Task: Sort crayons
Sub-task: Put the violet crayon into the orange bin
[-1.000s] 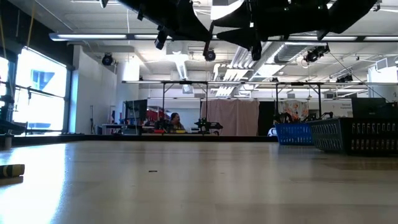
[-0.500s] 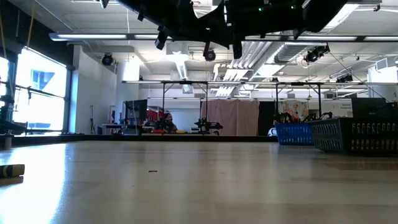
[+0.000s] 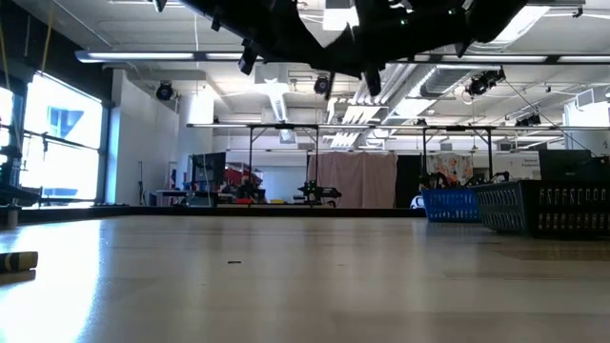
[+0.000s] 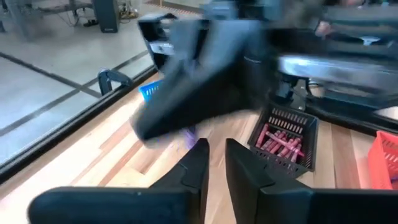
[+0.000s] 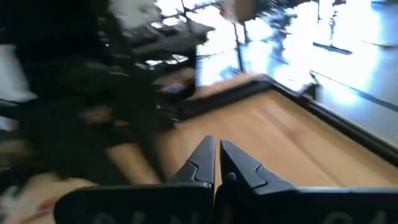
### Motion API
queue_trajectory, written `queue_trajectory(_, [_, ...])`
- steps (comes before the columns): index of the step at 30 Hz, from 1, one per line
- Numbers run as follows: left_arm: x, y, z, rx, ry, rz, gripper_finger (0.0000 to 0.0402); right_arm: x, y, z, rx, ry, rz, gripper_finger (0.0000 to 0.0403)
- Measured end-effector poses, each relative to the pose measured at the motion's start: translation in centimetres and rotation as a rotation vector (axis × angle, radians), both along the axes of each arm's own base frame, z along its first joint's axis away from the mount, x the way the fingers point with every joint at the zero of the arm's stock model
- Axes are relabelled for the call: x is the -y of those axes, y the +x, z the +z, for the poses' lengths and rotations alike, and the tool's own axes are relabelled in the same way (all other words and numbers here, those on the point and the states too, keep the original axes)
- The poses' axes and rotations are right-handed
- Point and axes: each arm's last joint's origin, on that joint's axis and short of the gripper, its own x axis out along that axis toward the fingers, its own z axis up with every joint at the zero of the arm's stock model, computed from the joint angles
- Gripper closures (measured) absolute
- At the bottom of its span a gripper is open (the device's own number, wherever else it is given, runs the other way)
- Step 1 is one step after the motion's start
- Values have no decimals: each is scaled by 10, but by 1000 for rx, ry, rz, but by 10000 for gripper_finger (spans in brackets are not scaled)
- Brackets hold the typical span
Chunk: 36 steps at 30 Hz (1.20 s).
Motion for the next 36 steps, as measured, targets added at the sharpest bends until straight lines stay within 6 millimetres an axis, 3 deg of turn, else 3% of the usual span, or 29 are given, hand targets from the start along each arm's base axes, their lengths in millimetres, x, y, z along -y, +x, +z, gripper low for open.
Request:
queue_trajectory(6, [-1, -1, -2, -24, -7, 6, 339, 22, -46, 17, -195, 24, -97, 400])
queue_trajectory(10, [-2, -3, -7, -74, -24, 11, 337, 13, -84, 16, -405, 200, -60, 401])
queue_trajectory(13, [-2, -5, -11, -116, -21, 11, 339, -10, -104, 12, -540, 373, 35, 401])
queue_trajectory(17, [-5, -6, -14, -151, -19, 19, 338, -56, -117, 13, -644, 525, 213, 402])
queue_trajectory(22, [-13, -8, -17, -193, -8, 50, 337, -114, -128, 8, -783, 590, 366, 402])
queue_trajectory(28, [-26, -9, -18, -210, -10, 89, 337, -173, -141, -9, -922, 595, 390, 402])
queue_trajectory(31, [-31, -9, -18, -209, -13, 106, 337, -193, -144, -19, -1004, 588, 447, 402])
queue_trajectory(36, [-34, -11, -20, -221, -39, 116, 337, -205, -143, -34, -1148, 627, 482, 402])
